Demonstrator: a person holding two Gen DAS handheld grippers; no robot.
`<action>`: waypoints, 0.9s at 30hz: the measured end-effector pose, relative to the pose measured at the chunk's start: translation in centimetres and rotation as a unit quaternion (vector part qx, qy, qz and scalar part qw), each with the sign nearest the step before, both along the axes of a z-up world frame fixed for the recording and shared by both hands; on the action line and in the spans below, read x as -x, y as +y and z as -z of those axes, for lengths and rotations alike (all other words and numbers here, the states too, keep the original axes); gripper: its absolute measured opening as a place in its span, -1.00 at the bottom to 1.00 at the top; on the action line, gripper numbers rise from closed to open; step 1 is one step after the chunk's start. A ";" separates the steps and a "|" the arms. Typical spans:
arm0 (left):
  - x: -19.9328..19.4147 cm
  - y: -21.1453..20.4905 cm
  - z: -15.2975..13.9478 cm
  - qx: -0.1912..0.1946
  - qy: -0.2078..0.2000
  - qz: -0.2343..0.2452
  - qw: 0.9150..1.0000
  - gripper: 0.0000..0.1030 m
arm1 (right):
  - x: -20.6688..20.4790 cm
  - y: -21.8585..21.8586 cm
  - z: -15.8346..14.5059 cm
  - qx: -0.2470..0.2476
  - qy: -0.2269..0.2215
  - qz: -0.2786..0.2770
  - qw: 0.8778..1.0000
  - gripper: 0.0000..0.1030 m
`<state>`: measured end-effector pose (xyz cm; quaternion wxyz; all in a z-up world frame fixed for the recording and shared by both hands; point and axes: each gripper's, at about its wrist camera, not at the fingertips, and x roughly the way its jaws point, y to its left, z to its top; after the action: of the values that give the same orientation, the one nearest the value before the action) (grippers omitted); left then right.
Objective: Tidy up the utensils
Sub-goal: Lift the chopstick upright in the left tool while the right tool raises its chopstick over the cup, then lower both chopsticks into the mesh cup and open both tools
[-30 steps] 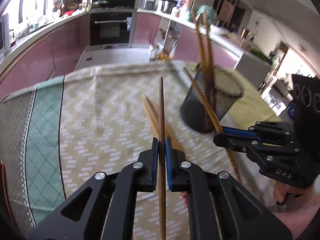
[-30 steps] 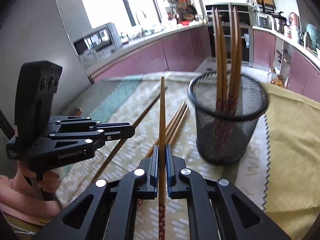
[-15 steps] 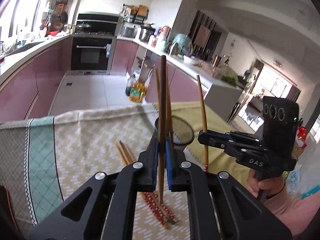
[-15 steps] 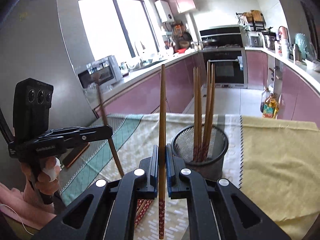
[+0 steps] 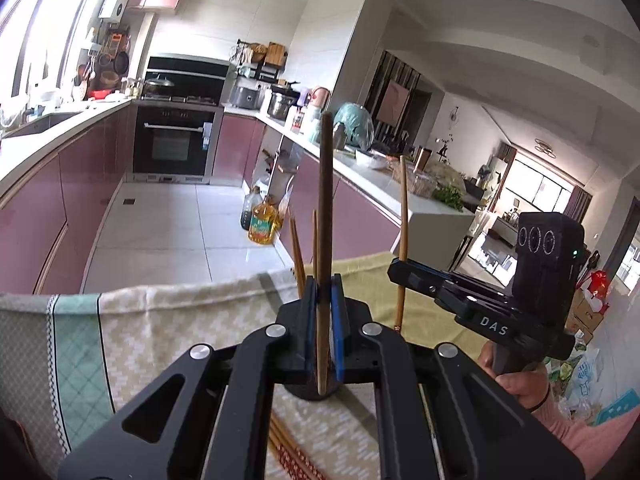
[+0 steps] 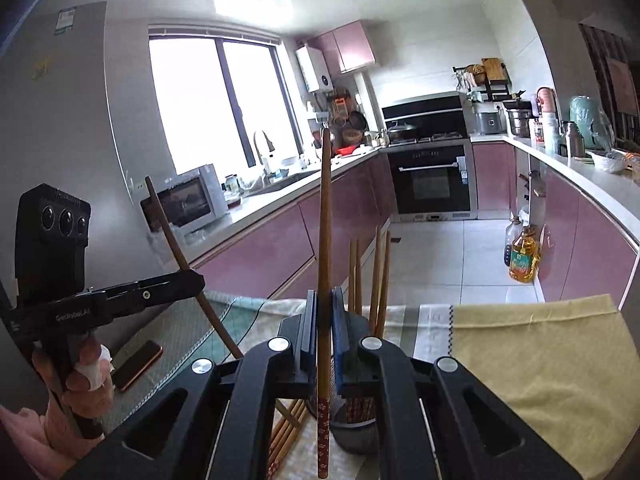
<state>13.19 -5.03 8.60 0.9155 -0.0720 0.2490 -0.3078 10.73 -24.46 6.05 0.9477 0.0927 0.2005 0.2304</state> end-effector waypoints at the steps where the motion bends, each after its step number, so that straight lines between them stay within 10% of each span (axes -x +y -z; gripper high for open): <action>1: -0.1 -0.1 -0.3 0.001 -0.003 0.000 1.000 -0.85 | -0.2 -0.1 -0.1 -0.001 -0.003 0.003 1.000 -0.89; 27: -2.8 -3.5 -0.7 -0.017 -0.023 -0.004 1.000 -0.85 | -4.5 0.2 2.7 0.005 0.028 0.030 0.999 -0.89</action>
<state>15.98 -8.50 9.34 0.9233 -0.0508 0.2327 -0.3012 15.25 -24.23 3.32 0.9487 0.1006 0.2253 0.1979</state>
